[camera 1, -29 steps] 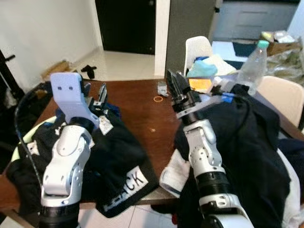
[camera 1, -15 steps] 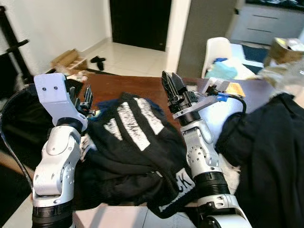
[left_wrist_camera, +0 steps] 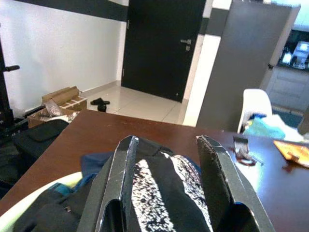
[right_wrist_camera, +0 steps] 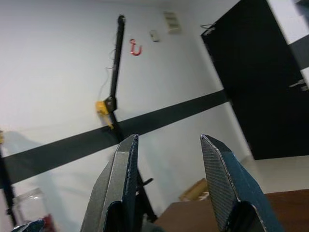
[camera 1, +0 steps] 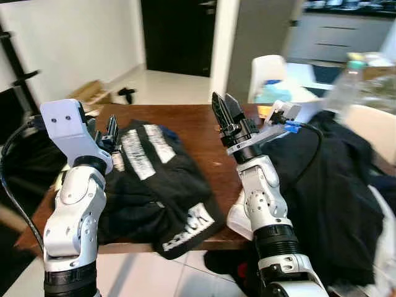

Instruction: Hang hanger

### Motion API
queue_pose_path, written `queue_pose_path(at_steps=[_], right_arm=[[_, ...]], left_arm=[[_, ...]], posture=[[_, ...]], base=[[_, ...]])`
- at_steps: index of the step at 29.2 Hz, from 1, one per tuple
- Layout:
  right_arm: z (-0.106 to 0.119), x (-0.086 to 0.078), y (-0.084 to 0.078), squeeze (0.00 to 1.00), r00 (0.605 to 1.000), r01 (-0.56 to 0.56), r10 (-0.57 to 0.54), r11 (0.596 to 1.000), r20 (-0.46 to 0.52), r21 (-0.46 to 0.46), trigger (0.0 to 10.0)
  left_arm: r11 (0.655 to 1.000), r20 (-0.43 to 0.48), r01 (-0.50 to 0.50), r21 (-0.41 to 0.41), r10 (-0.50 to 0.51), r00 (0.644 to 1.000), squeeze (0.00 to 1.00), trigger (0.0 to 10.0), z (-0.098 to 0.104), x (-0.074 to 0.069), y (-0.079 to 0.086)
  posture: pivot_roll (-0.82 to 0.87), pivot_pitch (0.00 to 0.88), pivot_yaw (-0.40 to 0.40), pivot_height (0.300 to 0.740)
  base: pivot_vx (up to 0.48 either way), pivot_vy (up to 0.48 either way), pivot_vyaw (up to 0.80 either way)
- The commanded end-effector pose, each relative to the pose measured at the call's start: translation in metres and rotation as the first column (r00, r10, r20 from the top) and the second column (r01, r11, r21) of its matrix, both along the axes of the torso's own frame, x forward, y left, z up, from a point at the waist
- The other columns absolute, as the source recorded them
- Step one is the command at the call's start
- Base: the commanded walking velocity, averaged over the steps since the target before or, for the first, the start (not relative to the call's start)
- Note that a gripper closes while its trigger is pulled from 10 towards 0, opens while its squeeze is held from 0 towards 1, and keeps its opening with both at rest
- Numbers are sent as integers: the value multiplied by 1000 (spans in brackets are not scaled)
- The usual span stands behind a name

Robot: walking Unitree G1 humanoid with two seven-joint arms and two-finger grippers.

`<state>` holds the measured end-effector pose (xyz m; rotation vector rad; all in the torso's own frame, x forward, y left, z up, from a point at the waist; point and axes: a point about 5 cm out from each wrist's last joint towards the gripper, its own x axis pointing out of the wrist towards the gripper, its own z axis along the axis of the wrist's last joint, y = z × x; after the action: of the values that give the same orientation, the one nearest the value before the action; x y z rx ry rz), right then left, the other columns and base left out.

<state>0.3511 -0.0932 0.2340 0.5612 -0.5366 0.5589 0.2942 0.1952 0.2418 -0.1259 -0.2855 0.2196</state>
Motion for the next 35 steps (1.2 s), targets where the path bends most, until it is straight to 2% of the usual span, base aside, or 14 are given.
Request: queue_pose_path(at_steps=[1, 2, 3, 5, 9, 10, 12, 17, 21, 26, 27, 29, 35], right_arm=[[-6, -1, 4, 0, 999, -17, 18, 1000, -29, 13, 10000], [-6, -1, 5, 0, 999, -20, 21, 1000, -33, 8, 10000], [-6, -1, 5, 0, 999, -20, 21, 1000, -33, 8, 10000], [-7, -1, 5, 0, 999, -26, 26, 1000, -39, 2, 10000], [-9, 0, 6, 0, 998, -35, 35, 999, -50, -6, 10000], [-10, 0, 8, 0, 998, -43, 42, 999, -56, -10, 10000], [-11, 0, 9, 0, 997, -48, 47, 999, -59, -13, 10000], [-11, 0, 11, 0, 996, -60, 59, 998, -62, -16, 10000], [-11, 0, 11, 0, 996, -62, 61, 998, -64, -17, 10000], [-12, -1, 11, 0, 995, -64, 63, 998, -72, -17, 10000], [-12, -1, 11, 0, 995, -64, 62, 998, -75, -17, 10000], [-12, -1, 11, 0, 995, -64, 62, 998, -75, -17, 10000], [-12, -2, 9, 0, 995, -59, 57, 998, -78, -19, 10000]], left_arm=[[996, -74, -72, 46, 76, 994, 0, 10000, -10, -1, 14], [993, -111, -96, 72, 104, 988, 0, 10000, -15, -1, 21], [993, -111, -96, 72, 104, 988, 0, 10000, -15, -1, 21], [987, -171, -126, 96, 142, 975, 0, 10000, -19, -1, 35], [991, -225, -101, 93, 120, 967, 0, 10000, -20, -1, 42], [994, -261, -55, 91, 78, 962, 1000, 10000, -19, 0, 41], [996, -284, -23, 89, 48, 958, 1000, 10000, -18, 1, 40], [997, -337, 70, -31, -76, 939, 1000, 10000, -20, 6, 37], [997, -363, 70, -33, -77, 929, 1000, 10000, -24, 8, 39], [999, -443, -8, -33, -7, 896, 1000, 10000, -41, 16, 60], [999, -463, -3, -33, -12, 886, 0, 10000, -45, 20, 64], [999, -463, -3, -33, -12, 886, 0, 10000, -45, 20, 64], [1000, -466, 12, 11, -5, 885, 0, 10000, -42, 33, 73]], posture=[[178, 9, -15, 740], [178, 10, -15, 740], [178, 10, -15, 740], [183, 15, -17, 740], [188, 18, -23, 740], [190, 21, -26, 740], [190, 21, -26, 740], [192, 22, -27, 740], [189, 22, -25, 740], [180, 27, -17, 740], [178, 28, -17, 740], [178, 28, -17, 740], [167, 33, -12, 740]], base=[[0, 0, 0], [0, 0, 0], [0, 0, 0], [0, 0, 0], [0, 0, 0], [0, 0, 0], [0, 0, 0], [0, 0, 0], [0, 0, 0], [0, 0, 0], [0, 0, 0], [0, 0, 0], [0, 0, 0]])
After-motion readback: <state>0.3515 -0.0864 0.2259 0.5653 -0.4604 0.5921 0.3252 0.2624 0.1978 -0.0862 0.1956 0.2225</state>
